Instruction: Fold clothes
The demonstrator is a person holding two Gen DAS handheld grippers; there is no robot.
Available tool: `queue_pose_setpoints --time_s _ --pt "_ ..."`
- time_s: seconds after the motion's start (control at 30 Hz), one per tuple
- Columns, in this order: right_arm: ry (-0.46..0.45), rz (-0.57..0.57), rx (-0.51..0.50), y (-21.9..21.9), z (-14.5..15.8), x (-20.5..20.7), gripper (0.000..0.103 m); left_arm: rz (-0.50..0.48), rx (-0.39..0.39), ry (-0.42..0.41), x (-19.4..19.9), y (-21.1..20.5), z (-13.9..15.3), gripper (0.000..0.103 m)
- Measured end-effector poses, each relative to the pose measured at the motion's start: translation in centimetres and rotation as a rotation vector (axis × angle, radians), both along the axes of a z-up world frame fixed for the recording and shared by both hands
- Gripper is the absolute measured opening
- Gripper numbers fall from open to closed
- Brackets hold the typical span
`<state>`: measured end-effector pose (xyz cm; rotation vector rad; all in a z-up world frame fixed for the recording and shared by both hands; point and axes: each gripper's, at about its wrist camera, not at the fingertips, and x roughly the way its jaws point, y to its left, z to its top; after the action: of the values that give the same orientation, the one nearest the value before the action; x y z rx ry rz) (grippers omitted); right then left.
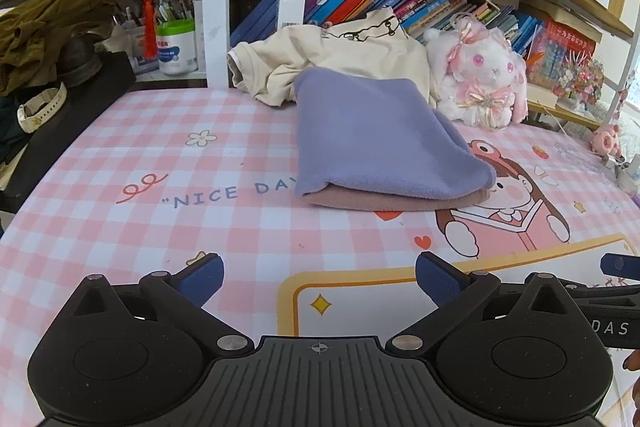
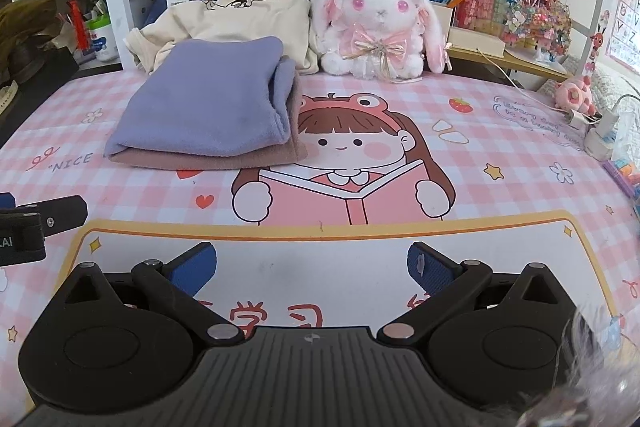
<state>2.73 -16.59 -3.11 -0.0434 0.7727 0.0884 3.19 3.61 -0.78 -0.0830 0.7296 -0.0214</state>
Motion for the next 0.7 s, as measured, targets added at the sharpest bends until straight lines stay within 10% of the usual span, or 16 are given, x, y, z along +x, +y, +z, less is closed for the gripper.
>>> queue_pose_setpoints --time_s 0.7 --pt "0.012 -0.001 0.004 -0.04 -0.13 0.10 0.103 -0.003 0.009 0.018 -0.08 -0.30 -0.17 0.103"
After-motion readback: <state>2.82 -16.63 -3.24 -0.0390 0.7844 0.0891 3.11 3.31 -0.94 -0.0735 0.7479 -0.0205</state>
